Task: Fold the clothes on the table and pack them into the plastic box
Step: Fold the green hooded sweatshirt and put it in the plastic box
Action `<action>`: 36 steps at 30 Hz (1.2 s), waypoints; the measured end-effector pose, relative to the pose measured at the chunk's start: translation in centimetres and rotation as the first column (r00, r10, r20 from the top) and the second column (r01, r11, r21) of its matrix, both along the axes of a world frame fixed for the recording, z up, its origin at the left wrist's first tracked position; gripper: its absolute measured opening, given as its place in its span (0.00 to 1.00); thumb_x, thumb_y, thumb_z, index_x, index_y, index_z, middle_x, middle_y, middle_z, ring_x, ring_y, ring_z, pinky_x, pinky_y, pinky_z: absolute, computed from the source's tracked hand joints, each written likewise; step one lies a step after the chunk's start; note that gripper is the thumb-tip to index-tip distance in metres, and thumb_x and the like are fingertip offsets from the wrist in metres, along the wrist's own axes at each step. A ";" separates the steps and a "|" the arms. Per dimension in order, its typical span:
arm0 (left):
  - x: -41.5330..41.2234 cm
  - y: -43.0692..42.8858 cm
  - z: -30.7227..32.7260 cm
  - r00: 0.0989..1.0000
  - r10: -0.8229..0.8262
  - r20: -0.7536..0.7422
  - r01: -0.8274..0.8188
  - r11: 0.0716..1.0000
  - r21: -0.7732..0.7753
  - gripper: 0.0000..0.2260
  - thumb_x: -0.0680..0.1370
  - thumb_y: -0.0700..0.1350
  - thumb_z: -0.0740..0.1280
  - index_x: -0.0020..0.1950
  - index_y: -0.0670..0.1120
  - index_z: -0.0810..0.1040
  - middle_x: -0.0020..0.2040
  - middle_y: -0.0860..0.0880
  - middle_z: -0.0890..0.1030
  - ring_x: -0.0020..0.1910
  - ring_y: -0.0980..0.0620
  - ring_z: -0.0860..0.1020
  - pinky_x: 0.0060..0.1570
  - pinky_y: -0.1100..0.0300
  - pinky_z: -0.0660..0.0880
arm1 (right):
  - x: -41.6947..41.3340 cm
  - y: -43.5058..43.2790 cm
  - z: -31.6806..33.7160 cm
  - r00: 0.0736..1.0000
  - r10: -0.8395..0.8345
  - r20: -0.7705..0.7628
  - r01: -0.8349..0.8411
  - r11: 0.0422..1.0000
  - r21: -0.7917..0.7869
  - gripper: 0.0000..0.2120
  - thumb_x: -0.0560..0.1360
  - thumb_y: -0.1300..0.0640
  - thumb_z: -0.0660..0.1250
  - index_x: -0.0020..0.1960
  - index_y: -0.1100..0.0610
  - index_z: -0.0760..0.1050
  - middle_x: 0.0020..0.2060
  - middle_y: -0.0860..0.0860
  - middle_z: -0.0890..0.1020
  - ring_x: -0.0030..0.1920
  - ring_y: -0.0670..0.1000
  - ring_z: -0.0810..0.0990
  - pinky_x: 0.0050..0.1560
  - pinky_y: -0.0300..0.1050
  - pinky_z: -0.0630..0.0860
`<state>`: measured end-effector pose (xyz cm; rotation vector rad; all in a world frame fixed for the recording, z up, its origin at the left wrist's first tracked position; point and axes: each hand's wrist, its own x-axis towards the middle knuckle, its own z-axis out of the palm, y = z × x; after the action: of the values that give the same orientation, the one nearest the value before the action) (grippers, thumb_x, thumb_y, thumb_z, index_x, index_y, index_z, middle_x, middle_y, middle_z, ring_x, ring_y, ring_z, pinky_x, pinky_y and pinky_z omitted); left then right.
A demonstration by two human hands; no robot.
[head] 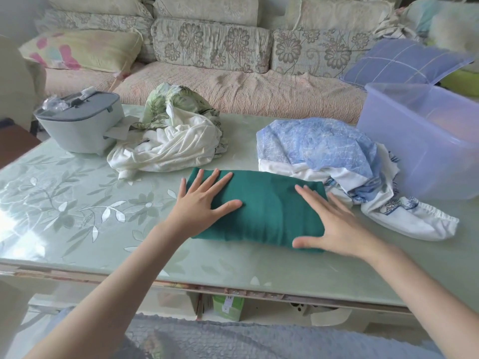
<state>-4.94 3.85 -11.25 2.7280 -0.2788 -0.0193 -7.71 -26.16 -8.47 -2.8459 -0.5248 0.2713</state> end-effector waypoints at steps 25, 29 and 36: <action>-4.9 4.2 -0.4 0.906 0.365 -0.215 -0.415 0.667 -0.619 0.27 0.75 0.50 0.70 0.71 0.47 0.67 0.60 0.47 0.79 0.53 0.49 0.78 0.57 0.52 0.74 | -2.1 -3.0 -3.6 0.860 -0.508 -0.048 0.449 0.709 0.544 0.52 0.55 0.33 0.74 0.73 0.46 0.57 0.58 0.46 0.71 0.66 0.52 0.67 0.69 0.53 0.62; -6.5 4.6 -1.4 0.900 0.376 -0.220 -0.430 0.684 -0.589 0.24 0.73 0.46 0.73 0.67 0.46 0.72 0.54 0.47 0.82 0.54 0.50 0.79 0.55 0.53 0.74 | -3.9 -2.8 -4.8 0.806 -0.561 -0.186 0.547 0.589 0.595 0.48 0.53 0.31 0.75 0.65 0.53 0.66 0.43 0.35 0.81 0.62 0.50 0.74 0.70 0.55 0.61; -6.5 4.0 -1.7 0.896 0.420 -0.148 -0.408 0.639 -0.652 0.20 0.73 0.43 0.73 0.63 0.47 0.72 0.48 0.47 0.81 0.52 0.48 0.78 0.50 0.57 0.69 | -3.9 -0.8 -5.7 0.741 -0.664 -0.101 0.520 0.472 0.712 0.13 0.67 0.55 0.77 0.40 0.52 0.72 0.48 0.49 0.84 0.54 0.51 0.78 0.62 0.47 0.58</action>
<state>-11.44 7.87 -12.94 1.9926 0.3065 0.1980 -11.65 -26.94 -14.15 -2.0848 0.3370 -0.2973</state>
